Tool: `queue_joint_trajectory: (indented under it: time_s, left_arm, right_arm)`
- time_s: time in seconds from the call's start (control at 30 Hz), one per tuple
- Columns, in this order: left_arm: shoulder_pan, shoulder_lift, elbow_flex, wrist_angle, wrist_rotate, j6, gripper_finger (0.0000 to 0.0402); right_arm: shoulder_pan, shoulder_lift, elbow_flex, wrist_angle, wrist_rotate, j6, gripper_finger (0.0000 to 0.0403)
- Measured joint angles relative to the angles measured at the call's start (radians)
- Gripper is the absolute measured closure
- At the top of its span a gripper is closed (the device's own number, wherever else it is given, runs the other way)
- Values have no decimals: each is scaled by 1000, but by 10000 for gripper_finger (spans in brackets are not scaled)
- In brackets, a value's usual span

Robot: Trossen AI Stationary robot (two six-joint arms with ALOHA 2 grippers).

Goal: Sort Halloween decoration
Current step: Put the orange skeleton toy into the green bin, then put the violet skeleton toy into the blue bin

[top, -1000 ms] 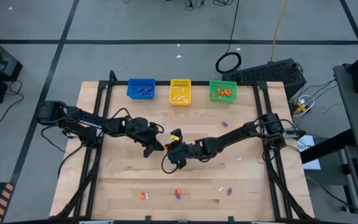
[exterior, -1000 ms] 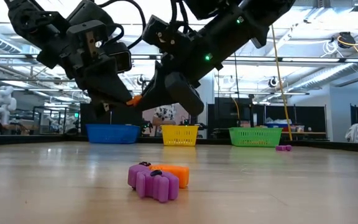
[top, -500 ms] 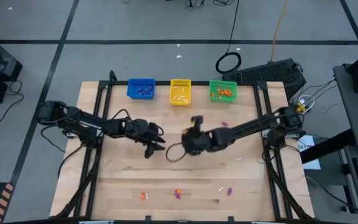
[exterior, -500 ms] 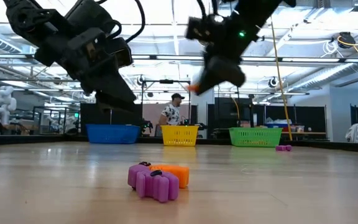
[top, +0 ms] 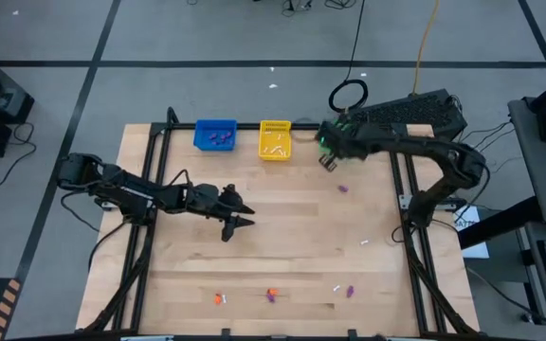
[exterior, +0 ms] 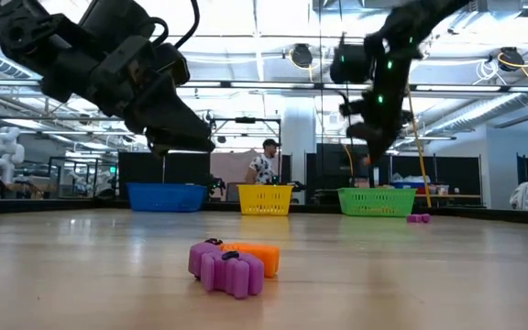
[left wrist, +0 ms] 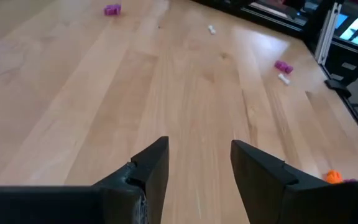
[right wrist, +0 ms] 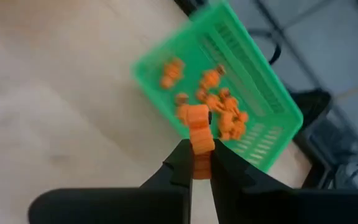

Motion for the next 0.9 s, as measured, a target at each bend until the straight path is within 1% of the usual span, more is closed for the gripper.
queue_joint_trajectory:
  time_s: [0.1,0.17,0.33,0.43,0.53,0.67,0.73,0.8,0.9]
  left_arm:
    - [0,0,-5,2,-9,0,231]
    - [0,0,-7,1,-11,0,231]
    - [0,0,-7,2,-14,1,231]
    - [0,0,-7,4,-14,2,231]
    - [0,0,-7,10,-14,2,231]
    - [0,0,-7,26,-19,2,231]
    - [0,0,-7,24,-34,8,231]
    - [0,0,-7,22,-36,32,231]
    - [0,0,-7,23,-36,45,231]
  right_arm:
    - [-116,36,0,31,-102,-46,384]
    - [-167,65,0,36,-146,-67,384]
    - [-242,130,0,40,-172,-91,383]
    - [-271,157,0,59,-197,-91,375]
    - [-292,175,0,58,-211,-94,353]
    - [-299,170,0,53,-199,-110,304]
    - [-298,150,6,47,-168,-122,279]
    - [-290,116,14,51,-158,-133,261]
    - [-262,46,18,39,-160,-156,252]
